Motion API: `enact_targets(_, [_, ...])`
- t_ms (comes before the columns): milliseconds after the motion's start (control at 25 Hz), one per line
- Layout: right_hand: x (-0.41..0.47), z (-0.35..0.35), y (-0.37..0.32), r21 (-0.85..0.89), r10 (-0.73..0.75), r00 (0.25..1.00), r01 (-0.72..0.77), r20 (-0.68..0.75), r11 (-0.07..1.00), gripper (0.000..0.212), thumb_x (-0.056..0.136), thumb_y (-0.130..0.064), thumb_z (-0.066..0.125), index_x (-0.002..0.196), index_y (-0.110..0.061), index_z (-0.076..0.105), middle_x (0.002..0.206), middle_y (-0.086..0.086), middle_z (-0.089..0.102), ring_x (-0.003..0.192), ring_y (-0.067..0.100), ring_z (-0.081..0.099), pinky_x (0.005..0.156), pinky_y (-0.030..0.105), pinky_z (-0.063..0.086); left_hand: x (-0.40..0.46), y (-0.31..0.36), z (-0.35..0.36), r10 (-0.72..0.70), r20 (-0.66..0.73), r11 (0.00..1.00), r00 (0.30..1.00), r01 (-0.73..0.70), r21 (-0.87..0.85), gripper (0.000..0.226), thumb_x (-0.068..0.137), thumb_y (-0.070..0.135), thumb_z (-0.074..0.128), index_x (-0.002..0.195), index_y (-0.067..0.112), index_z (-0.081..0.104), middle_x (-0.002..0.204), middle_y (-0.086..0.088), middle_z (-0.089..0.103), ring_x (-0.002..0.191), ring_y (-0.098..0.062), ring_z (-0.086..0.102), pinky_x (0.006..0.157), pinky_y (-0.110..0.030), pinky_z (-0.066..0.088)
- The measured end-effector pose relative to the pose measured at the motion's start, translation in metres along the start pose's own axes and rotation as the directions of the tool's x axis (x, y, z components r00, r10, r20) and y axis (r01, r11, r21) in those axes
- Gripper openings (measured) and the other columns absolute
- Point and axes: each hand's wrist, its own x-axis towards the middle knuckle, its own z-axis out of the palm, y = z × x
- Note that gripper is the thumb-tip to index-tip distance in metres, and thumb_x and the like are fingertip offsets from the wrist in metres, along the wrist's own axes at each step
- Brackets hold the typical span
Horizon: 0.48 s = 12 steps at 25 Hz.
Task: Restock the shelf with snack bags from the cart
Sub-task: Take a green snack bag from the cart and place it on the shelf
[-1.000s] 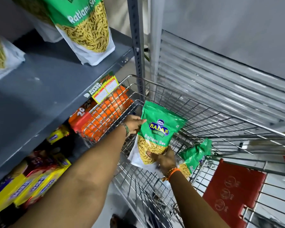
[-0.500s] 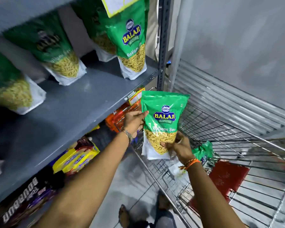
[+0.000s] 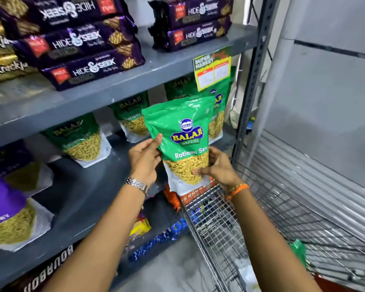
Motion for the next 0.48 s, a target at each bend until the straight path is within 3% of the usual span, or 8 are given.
enact_targets(120, [0.045,0.023,-0.004,-0.044,-0.038,0.997,0.041,0.069,0.998,0.070,0.056,0.025,0.079,0.120,0.009,0.056,0.097,-0.006,0.077,0.092,0.009,0.071,0.077,0.026,0.059,0.021,0.020,-0.019,0.075,-0.033,0.997,0.997,-0.076,-0.023,0.015,0.087,0.015,0.069,0.076,0.017,0.060,0.063,0.013,0.072,0.055,0.002,0.063,0.056,-0.016,0.048])
enact_targets(280, [0.086,0.048,0.004,-0.046,-0.034,0.995,0.038,0.090,0.998,0.072,0.056,0.023,0.080,0.121,0.006,0.054,0.110,0.008,0.070,0.094,0.008,0.071,0.078,0.027,0.061,0.046,0.026,-0.037,0.127,-0.100,0.991,0.987,-0.130,-0.025,0.020,0.086,0.015,0.070,0.072,0.019,0.057,0.057,0.013,0.066,0.053,0.002,0.055,0.060,-0.019,0.043])
enact_targets(360, [0.100,0.056,0.012,-0.054,-0.031,0.996,0.036,0.081,0.998,0.070,0.056,0.023,0.081,0.117,0.000,0.055,0.109,0.009,0.070,0.092,0.006,0.070,0.078,0.027,0.061,0.058,0.023,-0.046,0.124,-0.138,0.991,0.983,-0.130,-0.040,0.019,0.084,0.015,0.073,0.074,0.019,0.058,0.062,0.010,0.065,0.062,-0.005,0.053,0.068,-0.025,0.044])
enact_targets(480, [0.114,0.063,0.025,-0.086,-0.032,0.998,0.036,0.049,0.996,0.070,0.054,0.019,0.084,0.115,-0.001,0.056,0.115,0.023,0.069,0.104,0.024,0.069,0.085,0.039,0.060,0.071,0.016,-0.054,0.110,-0.187,0.992,0.976,-0.118,-0.035,0.016,0.083,0.014,0.074,0.077,0.019,0.060,0.068,0.008,0.068,0.072,-0.009,0.058,0.077,-0.033,0.049])
